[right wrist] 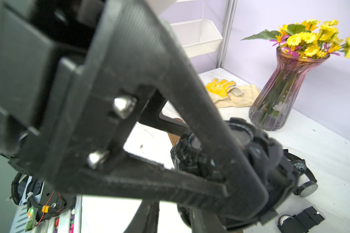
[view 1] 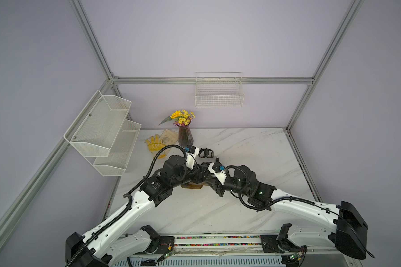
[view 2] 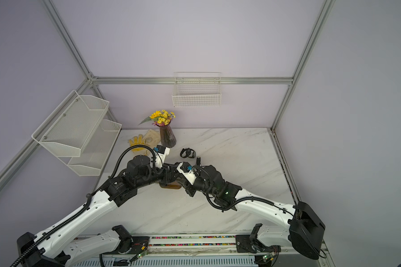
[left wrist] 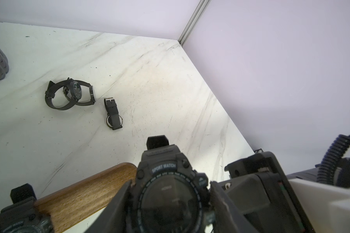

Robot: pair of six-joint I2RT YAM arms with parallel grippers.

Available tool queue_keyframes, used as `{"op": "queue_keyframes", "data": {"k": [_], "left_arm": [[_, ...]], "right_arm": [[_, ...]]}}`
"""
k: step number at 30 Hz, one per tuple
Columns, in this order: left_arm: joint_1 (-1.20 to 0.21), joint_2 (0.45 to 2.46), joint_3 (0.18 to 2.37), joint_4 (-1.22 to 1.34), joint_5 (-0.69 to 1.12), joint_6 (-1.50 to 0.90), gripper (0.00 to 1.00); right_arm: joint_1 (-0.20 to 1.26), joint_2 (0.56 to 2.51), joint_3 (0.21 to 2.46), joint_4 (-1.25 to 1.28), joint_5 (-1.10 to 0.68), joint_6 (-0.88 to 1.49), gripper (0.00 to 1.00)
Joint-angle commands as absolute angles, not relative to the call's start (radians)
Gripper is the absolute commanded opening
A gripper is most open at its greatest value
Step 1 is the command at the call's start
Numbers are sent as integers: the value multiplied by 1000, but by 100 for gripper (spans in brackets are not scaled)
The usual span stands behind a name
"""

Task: Place watch on stand
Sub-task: Pick up the watch at the center of the board.

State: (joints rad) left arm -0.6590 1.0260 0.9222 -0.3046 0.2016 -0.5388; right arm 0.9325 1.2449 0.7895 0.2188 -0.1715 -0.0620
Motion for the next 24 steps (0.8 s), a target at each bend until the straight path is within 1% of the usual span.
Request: {"op": "queue_keyframes", "data": {"k": [1, 5, 9, 12, 14, 16, 18, 19, 22, 24], "left_arm": [[-657, 995, 882, -178, 255, -584, 42], [-656, 985, 865, -152, 285, -590, 42], [-656, 977, 856, -147, 298, -589, 43], [-656, 976, 846, -141, 304, -592, 43], [-656, 976, 845, -134, 306, -597, 43], [-657, 974, 844, -134, 304, -592, 44], [-656, 963, 846, -150, 292, -584, 47], [-656, 957, 848, -160, 283, -576, 49], [-652, 944, 884, -243, 251, -533, 59], [-649, 945, 920, -318, 242, -496, 69]], "right_arm": [[941, 1223, 753, 305, -133, -39, 29], [941, 1226, 755, 320, -110, -30, 26], [940, 1220, 752, 329, -90, -23, 21], [941, 1213, 739, 358, -90, -12, 20], [940, 1214, 742, 359, -94, -5, 16], [940, 1215, 743, 356, -97, -9, 9], [940, 1213, 752, 321, -104, -35, 2], [940, 1210, 756, 300, -111, -50, 1], [940, 1202, 774, 225, -138, -106, 0], [940, 1203, 796, 162, -146, -139, 0]]}}
